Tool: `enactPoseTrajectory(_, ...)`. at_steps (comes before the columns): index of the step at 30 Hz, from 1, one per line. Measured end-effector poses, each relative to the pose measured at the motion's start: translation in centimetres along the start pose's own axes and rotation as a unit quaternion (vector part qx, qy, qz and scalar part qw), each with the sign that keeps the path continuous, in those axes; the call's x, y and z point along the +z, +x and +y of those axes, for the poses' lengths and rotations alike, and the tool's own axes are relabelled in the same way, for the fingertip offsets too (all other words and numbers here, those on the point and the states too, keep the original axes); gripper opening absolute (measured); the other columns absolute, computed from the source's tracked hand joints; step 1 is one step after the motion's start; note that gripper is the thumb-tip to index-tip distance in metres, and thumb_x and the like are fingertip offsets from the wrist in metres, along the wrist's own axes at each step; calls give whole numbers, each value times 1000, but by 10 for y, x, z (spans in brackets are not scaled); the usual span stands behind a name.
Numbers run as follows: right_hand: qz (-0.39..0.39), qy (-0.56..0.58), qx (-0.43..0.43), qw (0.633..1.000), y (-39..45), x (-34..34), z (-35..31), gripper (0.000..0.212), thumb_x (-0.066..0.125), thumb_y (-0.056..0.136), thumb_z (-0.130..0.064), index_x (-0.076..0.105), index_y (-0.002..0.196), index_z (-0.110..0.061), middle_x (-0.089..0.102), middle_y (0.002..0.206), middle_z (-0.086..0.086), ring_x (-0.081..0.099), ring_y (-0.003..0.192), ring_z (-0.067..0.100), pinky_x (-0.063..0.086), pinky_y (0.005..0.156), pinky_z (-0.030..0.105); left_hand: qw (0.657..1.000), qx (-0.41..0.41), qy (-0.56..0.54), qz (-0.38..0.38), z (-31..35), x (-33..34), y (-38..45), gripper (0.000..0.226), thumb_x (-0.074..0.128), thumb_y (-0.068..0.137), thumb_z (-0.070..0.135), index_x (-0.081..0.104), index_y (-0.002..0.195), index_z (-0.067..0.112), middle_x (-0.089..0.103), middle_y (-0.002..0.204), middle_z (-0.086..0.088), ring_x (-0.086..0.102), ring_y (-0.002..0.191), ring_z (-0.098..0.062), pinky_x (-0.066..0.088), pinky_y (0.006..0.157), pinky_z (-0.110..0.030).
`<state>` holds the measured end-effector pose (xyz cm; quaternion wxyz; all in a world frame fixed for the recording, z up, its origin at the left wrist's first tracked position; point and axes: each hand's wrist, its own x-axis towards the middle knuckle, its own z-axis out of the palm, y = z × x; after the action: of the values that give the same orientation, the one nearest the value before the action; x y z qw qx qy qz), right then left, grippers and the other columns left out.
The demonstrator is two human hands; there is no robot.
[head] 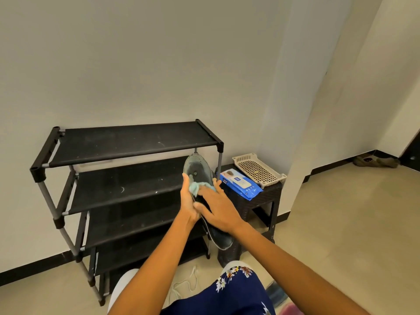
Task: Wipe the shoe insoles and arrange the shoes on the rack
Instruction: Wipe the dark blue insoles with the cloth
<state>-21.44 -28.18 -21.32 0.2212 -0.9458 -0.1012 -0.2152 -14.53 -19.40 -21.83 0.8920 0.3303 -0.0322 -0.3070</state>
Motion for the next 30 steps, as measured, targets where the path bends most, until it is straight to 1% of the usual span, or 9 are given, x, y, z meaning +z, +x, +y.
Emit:
enactPoseTrajectory(2, 2, -18, -2, 1000, -6, 1, 4, 33, 38, 97, -39, 56, 115, -17, 59, 123, 2, 45, 122, 15, 20, 117, 37, 1000, -7, 14, 17, -2, -2, 1, 91, 45, 77, 75, 51, 133, 3, 54, 132, -23, 52, 124, -35, 34, 110, -48)
enactPoseTrajectory(4, 65, -19, 63, 996, 2, 0, 4, 24, 40, 98, -33, 56, 101, -16, 63, 104, 2, 52, 100, 11, 28, 113, 37, 999, -11, 30, 19, -6, 7, -5, 82, 43, 82, 71, 55, 128, 4, 58, 128, -21, 56, 119, -33, 39, 107, -46)
enactPoseTrajectory(8, 159, 39, 190, 968, 26, -1, -5, 14, 46, 96, -33, 51, 90, -21, 52, 90, -6, 46, 83, 4, 46, 86, 29, 999, -18, 30, -13, -12, 21, -7, 58, 48, 89, 53, 59, 124, 7, 62, 124, -19, 59, 116, -30, 41, 105, -44)
enactPoseTrajectory(11, 116, 111, 175, 971, 24, -7, -1, 13, 55, 92, -29, 48, 83, -23, 50, 87, -6, 49, 81, 6, 43, 76, 21, 998, -22, 40, -47, 3, 20, -5, 49, 48, 89, 49, 72, 99, 7, 72, 96, -16, 71, 86, -25, 55, 80, -38)
enactPoseTrajectory(17, 195, 122, 214, 949, 27, -16, 2, 12, 53, 91, -8, 47, 93, -18, 50, 93, -3, 49, 77, 1, 40, 68, 12, 998, -39, 26, -49, 7, 23, -3, 52, 48, 89, 52, 74, 98, 8, 70, 99, -16, 67, 88, -26, 51, 81, -40)
enactPoseTrajectory(20, 192, 73, 192, 960, 34, -13, -9, 14, 51, 93, -17, 58, 105, -15, 61, 99, 1, 57, 89, 9, 49, 81, 24, 998, -23, 12, -49, 5, 26, -6, 55, 58, 82, 47, 62, 118, 5, 65, 115, -19, 65, 103, -29, 52, 87, -41)
enactPoseTrajectory(24, 112, 38, 111, 987, 17, -12, -9, 19, 53, 92, -12, 66, 107, -14, 67, 104, 3, 60, 97, 11, 47, 92, 26, 998, -23, -43, -46, 7, 14, 0, 73, 69, 71, 41, 51, 132, 4, 57, 129, -20, 55, 121, -34, 40, 106, -45)
enactPoseTrajectory(27, 100, -61, 21, 993, 4, -17, -2, 19, 56, 89, -13, 69, 101, -16, 69, 94, 6, 58, 88, 19, 47, 82, 33, 997, -2, -52, -54, 9, 11, -6, 41, 54, 84, 35, 70, 107, 4, 71, 101, -15, 70, 91, -26, 56, 83, -35)
enactPoseTrajectory(30, 145, -131, 38, 980, 24, -27, 6, 15, 57, 89, -15, 71, 94, -17, 70, 89, 3, 55, 84, 18, 46, 79, 36, 999, -13, -24, -42, 0, 17, -10, 44, 42, 90, 36, 75, 89, 8, 69, 90, -13, 68, 79, -23, 53, 75, -34)
